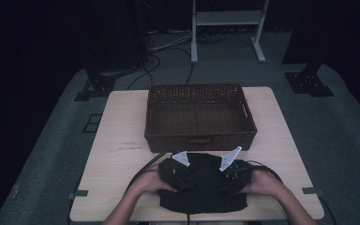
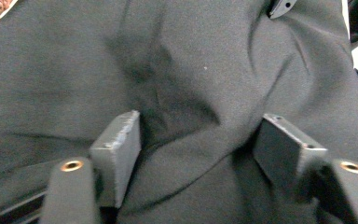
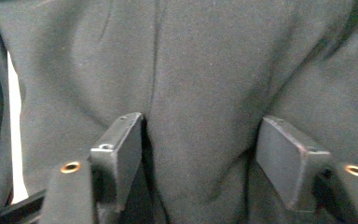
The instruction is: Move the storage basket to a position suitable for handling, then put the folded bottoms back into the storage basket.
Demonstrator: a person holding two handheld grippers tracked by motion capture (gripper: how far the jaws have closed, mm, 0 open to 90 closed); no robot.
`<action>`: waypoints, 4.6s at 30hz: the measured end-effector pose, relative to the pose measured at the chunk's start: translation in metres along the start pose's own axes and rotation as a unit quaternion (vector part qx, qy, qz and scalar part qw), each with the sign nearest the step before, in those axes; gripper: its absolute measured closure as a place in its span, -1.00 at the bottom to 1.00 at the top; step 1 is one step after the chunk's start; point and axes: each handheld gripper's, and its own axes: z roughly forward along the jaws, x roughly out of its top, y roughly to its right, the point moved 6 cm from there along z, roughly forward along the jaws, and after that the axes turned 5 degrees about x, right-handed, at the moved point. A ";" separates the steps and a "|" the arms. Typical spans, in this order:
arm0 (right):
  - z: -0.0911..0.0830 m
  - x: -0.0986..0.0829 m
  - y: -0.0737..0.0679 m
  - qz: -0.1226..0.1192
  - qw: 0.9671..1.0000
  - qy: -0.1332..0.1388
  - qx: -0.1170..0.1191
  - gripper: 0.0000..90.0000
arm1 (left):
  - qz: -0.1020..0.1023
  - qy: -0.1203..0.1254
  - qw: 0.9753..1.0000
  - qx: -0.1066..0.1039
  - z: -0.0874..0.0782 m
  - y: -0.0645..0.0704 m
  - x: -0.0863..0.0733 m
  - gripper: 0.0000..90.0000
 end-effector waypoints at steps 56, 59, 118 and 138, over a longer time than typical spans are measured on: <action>-0.053 0.023 -0.019 -0.010 0.998 0.069 -0.009 0.62 | 0.075 0.026 0.996 0.047 -0.051 0.022 0.031 0.61; -0.059 0.026 -0.021 -0.010 0.997 0.074 -0.009 0.62 | 0.078 0.030 0.995 0.049 -0.056 0.024 0.035 0.61; -0.132 0.072 -0.030 -0.046 0.993 0.112 -0.019 0.61 | 0.116 0.043 0.990 0.070 -0.128 0.025 0.084 0.61; -0.160 0.097 -0.022 -0.050 0.990 0.128 -0.021 0.61 | 0.131 0.033 0.987 0.088 -0.161 0.012 0.109 0.61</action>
